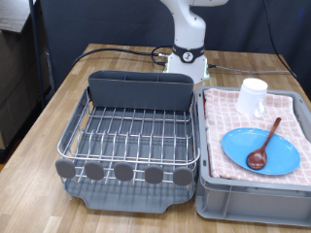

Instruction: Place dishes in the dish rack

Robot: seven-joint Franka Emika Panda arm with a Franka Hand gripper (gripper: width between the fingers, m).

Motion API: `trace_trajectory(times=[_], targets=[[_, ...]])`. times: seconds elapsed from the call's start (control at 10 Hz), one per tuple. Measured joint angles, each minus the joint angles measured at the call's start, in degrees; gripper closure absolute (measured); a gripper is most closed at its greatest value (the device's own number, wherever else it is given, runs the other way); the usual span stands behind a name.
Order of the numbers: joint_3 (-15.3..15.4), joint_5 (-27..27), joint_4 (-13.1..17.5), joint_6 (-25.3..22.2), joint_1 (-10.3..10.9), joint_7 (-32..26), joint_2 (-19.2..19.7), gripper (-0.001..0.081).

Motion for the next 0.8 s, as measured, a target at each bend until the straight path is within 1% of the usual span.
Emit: trace_trajectory(times=[0.2,0.4,0.5,0.6,0.8], targets=[[0.83,0.00,0.00,0.31,0.01,1.29,0.12,0.0003],[3.41,0.08,0.00,1.72,0.02,5.54,0.76,0.0003],[4.85,0.50,0.05,3.20,0.03,8.14,1.56,0.0003],[6.12,1.01,0.34,4.82,0.05,10.35,2.88,0.0003],[7.94,2.05,1.82,7.77,0.05,14.58,6.91,0.0003]])
